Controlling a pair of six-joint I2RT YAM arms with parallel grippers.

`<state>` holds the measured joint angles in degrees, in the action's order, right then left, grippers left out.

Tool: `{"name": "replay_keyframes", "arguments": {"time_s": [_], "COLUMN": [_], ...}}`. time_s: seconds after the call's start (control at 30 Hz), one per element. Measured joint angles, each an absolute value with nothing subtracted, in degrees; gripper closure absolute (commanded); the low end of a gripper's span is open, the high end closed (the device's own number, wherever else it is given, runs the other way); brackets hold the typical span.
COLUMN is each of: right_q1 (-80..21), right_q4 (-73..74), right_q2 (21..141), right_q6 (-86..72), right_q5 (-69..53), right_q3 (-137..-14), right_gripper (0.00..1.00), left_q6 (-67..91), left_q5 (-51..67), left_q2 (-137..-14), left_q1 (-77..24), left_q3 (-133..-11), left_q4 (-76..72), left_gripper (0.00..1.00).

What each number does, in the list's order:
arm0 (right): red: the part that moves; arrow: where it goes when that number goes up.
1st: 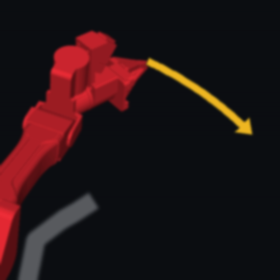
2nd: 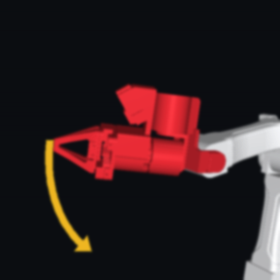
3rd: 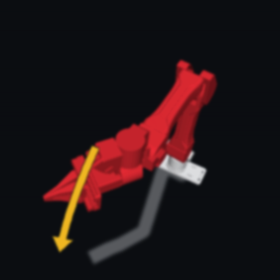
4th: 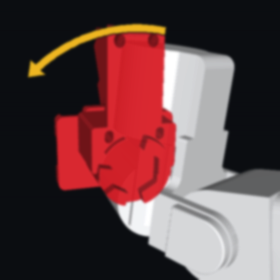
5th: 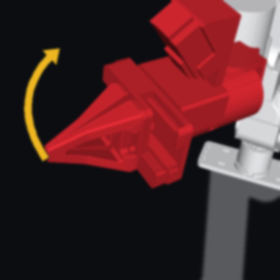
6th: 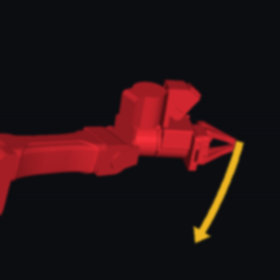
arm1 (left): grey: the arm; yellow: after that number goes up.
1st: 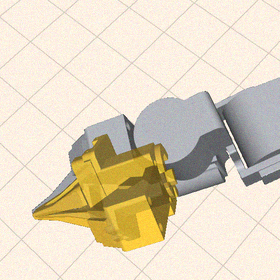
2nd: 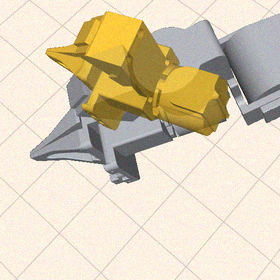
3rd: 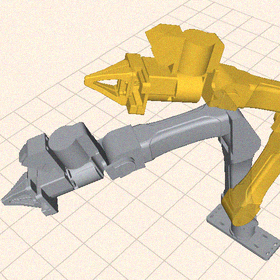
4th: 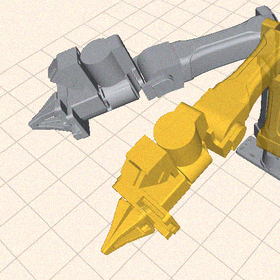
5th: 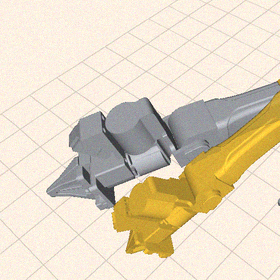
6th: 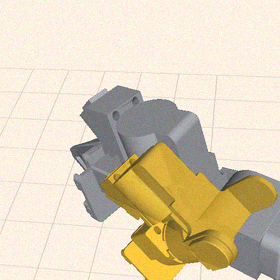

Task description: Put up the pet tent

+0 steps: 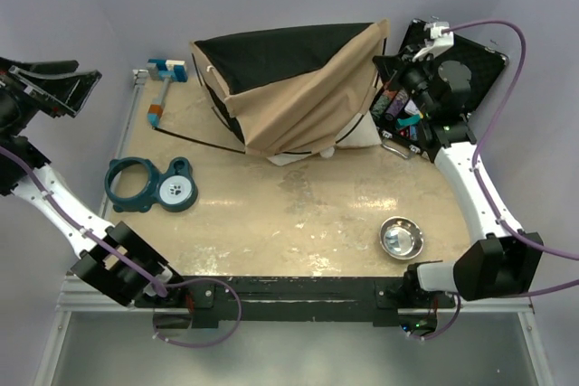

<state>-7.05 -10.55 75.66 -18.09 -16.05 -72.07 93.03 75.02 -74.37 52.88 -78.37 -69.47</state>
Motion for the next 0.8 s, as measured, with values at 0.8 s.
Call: {"name": "replay_keyframes", "arguments": {"time_s": [0.8], "right_q1": [-2.07], "right_q4": [-10.22], "right_q2": [83.74], "right_q6": [-17.23], "right_q5": [-16.05], "right_q3": [-72.42], "right_gripper": [1.0], "left_q6": [94.85], "left_q5": [79.99], "left_q2": [-56.6], "left_q1": [15.53], "left_q3": [-47.57], "left_q4": [-73.21], "left_gripper": [0.27]}}
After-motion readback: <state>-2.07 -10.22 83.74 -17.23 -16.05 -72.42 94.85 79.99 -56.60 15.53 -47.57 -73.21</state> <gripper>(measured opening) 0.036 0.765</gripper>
